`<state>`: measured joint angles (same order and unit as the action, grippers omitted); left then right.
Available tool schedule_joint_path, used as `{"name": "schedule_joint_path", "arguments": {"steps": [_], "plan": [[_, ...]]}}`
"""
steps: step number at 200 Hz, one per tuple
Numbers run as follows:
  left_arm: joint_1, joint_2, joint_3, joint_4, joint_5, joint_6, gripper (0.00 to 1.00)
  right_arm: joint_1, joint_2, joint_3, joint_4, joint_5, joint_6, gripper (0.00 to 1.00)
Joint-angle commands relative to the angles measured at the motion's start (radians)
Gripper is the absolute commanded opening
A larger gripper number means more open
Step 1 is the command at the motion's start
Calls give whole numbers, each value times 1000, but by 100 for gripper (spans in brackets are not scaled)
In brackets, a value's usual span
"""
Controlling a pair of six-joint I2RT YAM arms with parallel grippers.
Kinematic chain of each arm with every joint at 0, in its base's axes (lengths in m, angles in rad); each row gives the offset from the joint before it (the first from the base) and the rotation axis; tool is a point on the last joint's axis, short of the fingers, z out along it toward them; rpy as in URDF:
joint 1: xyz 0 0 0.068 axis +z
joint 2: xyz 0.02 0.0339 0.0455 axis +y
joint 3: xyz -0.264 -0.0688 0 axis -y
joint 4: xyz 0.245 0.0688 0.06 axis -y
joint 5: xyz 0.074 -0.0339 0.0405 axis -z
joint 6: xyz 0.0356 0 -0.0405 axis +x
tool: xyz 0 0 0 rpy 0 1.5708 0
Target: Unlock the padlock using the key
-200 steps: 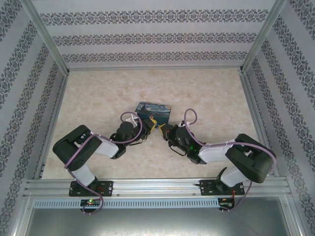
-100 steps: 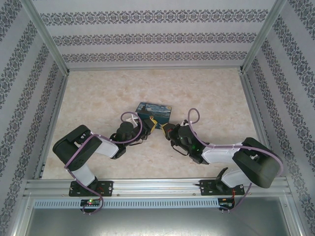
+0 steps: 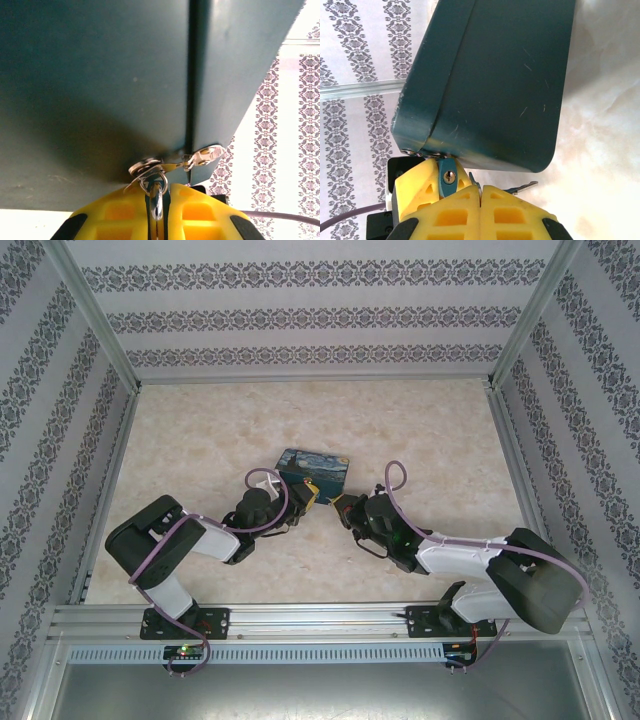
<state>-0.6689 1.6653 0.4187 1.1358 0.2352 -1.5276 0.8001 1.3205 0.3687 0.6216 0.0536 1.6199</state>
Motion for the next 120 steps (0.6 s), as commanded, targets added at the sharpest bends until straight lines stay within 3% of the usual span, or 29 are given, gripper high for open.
{"name": "schedule_joint_path", "arguments": {"steps": [1,120], "plan": [[-15,-39,-2,35,16,-1,0,-4,15,36,4,-18,-29,0],[-15,-38,-6,34,20,2,0,-6,53,93,5,-34,-34,0]]}}
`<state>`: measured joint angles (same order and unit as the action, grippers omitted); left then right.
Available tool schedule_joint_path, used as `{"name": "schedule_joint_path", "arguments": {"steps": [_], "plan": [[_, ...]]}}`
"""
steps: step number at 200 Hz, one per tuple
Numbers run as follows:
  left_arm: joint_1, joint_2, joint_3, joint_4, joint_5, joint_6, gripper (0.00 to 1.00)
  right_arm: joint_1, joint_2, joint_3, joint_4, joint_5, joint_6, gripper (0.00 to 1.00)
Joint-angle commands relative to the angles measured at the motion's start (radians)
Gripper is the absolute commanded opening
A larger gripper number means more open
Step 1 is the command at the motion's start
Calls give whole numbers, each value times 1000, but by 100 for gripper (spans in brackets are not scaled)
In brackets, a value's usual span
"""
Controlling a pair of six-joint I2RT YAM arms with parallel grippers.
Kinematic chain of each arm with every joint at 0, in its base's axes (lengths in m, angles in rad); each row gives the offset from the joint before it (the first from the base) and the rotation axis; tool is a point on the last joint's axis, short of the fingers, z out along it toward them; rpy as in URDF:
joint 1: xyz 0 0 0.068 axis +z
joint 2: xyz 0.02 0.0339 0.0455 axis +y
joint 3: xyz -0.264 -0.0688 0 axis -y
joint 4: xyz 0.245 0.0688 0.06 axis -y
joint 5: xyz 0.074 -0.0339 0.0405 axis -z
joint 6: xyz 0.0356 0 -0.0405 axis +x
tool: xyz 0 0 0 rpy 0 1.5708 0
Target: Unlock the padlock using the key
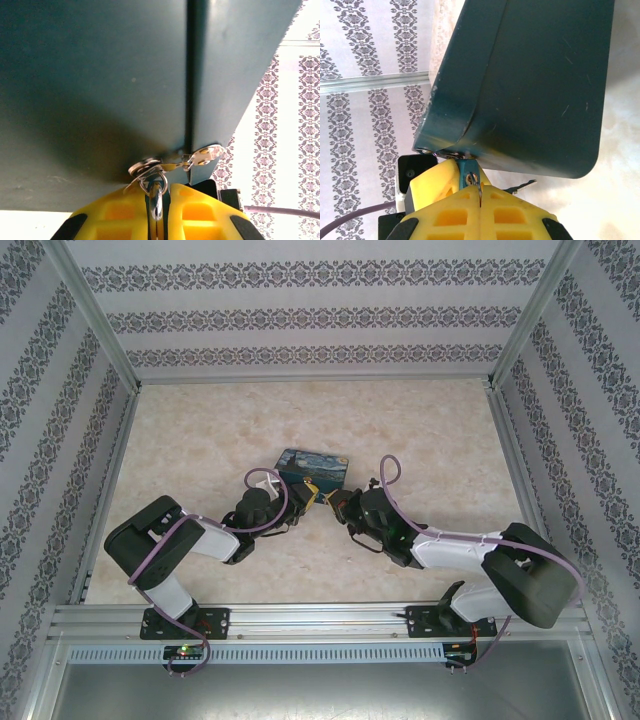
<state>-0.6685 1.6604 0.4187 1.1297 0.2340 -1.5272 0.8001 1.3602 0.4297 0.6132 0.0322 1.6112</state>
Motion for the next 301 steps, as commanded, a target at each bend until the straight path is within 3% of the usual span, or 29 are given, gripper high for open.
{"name": "schedule_joint_path", "arguments": {"steps": [1,96,177,226,301], "plan": [[-16,-33,-6,40,21,2,0,-6,14,32,14,-13,-25,0],[-16,-41,3,47,36,-12,0,-4,56,50,43,-39,-60,0],[-16,-75,5,39,66,-22,0,-72,128,38,201,-141,-191,0],[-16,-104,-6,28,61,-18,0,-74,165,44,248,-179,-155,0],[-16,-119,-7,8,26,-10,0,20,180,29,253,-68,-34,0]]}}
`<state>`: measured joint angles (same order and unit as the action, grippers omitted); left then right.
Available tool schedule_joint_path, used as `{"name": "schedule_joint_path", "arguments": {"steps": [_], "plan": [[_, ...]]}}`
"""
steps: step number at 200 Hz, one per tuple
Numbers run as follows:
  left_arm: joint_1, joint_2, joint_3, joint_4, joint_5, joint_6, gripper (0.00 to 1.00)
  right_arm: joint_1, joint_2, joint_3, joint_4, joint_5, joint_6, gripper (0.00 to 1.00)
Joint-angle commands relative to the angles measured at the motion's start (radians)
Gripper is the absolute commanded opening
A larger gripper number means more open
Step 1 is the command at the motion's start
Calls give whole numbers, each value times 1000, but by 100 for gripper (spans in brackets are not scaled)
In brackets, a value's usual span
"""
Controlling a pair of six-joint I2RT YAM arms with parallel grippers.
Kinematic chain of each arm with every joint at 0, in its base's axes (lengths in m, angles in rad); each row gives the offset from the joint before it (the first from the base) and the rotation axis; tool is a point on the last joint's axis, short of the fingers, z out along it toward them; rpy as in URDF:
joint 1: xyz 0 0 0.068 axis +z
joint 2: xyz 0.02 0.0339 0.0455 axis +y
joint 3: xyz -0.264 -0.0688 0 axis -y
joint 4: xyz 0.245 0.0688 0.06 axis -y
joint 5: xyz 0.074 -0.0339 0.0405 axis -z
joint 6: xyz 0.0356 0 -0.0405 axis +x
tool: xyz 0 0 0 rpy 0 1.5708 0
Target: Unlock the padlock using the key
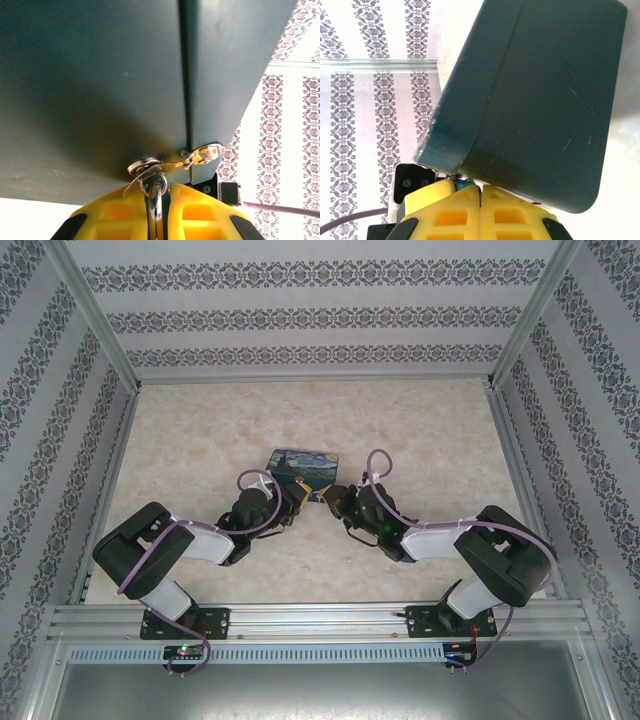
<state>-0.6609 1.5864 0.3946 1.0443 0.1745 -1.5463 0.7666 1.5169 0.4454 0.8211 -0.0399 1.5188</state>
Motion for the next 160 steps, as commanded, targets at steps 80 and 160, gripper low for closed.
{"name": "schedule_joint_path", "arguments": {"steps": [80,160], "plan": [[-22,-55,9,66,41,23,0,117,10,22,36,60,131,0],[-23,-58,3,59,33,30,0,140,-36,-20,25,105,147,0]]}}
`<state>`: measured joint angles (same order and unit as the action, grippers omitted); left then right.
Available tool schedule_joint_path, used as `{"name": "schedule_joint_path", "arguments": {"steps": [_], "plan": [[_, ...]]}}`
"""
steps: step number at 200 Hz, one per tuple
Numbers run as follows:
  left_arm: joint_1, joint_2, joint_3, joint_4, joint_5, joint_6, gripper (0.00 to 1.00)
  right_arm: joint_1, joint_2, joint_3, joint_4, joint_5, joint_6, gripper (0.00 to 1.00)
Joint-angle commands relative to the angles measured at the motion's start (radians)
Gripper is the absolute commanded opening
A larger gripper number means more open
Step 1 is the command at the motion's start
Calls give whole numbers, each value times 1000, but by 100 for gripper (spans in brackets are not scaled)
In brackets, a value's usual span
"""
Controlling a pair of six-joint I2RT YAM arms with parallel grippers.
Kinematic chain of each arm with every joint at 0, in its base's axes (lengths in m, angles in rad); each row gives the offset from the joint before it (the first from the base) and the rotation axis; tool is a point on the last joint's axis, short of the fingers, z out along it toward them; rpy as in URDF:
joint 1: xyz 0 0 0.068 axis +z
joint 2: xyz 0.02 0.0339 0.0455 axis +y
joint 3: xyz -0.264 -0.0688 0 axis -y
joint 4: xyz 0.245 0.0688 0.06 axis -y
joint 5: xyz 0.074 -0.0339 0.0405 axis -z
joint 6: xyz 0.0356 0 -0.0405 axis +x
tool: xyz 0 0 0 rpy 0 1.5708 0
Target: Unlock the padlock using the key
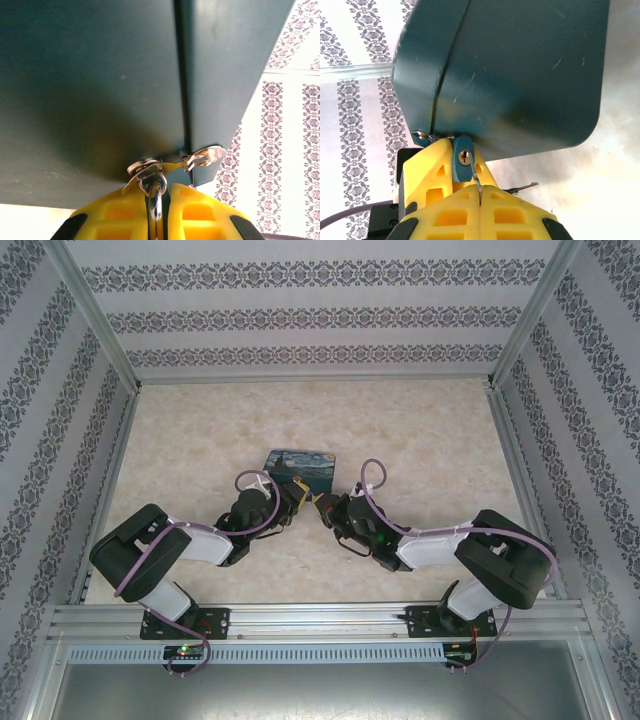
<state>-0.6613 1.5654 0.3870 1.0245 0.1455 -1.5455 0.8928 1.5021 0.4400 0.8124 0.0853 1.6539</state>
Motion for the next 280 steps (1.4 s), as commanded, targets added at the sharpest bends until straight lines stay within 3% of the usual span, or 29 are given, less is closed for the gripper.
{"name": "schedule_joint_path", "arguments": {"steps": [1,55,130,198,280], "plan": [[-23,-37,11,78,62,29,0,13,-20,-15,34,-20,12,0],[-23,-47,13,42,79,42,0,-46,-38,-58,43,-66,-16,0],[-21,-30,23,17,119,63,0,-229,-217,-90,-108,-400,-202,0],[-8,74,56,153,179,6,0,-247,-256,-139,-110,-468,-214,0],[-7,54,46,146,191,13,0,-235,-234,-169,-82,-401,-160,0]]}}
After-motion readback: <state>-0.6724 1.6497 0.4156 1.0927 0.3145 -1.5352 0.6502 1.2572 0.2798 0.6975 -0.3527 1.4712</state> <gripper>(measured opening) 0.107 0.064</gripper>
